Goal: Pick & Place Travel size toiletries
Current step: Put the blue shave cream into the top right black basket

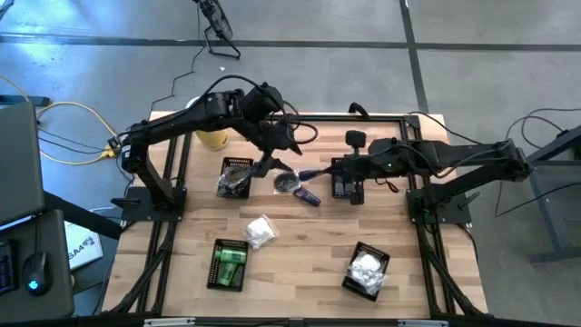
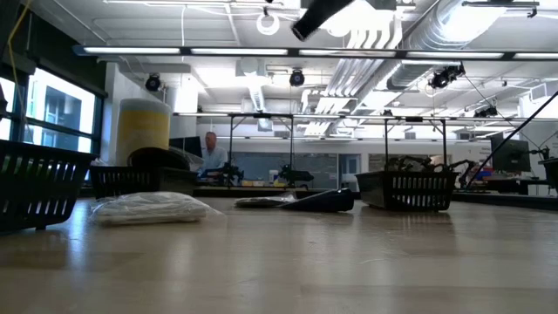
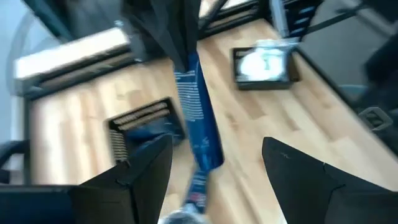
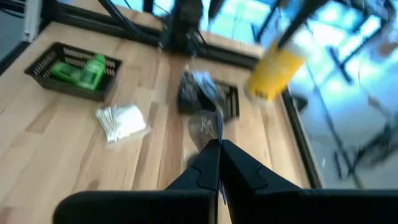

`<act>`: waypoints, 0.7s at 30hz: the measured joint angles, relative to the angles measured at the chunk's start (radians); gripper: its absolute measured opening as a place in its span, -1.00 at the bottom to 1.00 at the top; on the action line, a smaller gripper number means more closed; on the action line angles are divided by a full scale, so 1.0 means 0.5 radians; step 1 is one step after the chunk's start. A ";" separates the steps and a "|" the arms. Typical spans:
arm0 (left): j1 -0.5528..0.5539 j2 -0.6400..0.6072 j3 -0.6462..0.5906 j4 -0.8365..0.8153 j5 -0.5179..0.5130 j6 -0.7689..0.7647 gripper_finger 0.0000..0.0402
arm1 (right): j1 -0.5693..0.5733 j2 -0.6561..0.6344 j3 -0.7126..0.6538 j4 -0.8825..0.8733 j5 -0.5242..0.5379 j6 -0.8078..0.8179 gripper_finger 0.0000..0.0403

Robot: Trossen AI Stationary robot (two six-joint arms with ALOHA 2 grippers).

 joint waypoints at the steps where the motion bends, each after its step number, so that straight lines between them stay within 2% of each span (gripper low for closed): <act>1: 0.000 0.000 0.015 0.007 -0.041 0.017 0.22 | 0.000 -0.011 0.000 -0.054 0.030 0.065 -0.98; 8: -0.001 0.000 0.039 0.147 -0.235 0.021 0.22 | -0.032 -0.035 0.000 -0.499 0.178 0.520 -0.98; 14: -0.001 0.000 0.039 0.308 -0.294 0.021 0.22 | -0.092 -0.036 0.000 -0.840 0.151 0.902 -0.98; 21: -0.001 0.000 0.039 0.302 -0.299 0.082 0.22 | -0.161 -0.029 0.000 -1.140 0.076 1.243 -0.98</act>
